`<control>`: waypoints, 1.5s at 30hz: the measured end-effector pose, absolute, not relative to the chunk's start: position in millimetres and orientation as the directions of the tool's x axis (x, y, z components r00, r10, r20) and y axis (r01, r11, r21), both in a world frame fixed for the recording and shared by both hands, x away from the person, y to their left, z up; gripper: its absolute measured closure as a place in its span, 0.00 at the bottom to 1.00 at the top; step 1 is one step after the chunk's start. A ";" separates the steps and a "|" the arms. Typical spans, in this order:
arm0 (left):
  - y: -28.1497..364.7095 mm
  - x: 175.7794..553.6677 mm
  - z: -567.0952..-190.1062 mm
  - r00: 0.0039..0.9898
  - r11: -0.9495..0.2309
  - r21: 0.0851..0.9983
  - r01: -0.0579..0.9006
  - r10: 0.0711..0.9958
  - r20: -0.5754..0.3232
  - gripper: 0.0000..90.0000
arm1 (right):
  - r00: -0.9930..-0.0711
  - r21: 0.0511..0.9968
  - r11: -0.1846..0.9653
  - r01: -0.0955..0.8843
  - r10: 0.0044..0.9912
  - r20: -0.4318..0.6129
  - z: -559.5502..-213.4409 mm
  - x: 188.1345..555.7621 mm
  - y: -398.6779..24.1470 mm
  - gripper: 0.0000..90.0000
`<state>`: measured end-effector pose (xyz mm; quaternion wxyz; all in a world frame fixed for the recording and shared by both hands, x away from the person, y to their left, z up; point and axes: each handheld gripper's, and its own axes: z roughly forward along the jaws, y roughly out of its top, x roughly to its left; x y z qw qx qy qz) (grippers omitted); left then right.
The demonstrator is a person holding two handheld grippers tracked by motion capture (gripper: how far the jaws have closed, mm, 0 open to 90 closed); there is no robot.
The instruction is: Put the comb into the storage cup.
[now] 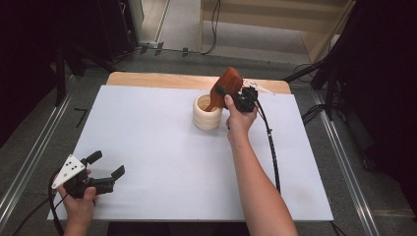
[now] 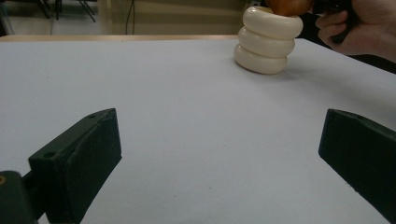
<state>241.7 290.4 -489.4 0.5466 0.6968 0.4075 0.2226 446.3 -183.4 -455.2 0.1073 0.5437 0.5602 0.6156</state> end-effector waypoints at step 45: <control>290.0 242.1 -489.4 0.572 -0.080 0.943 0.323 0.810 -0.128 0.00 | -0.394 0.825 -0.263 0.501 0.779 0.488 -452.1 444.6 -189.9 0.00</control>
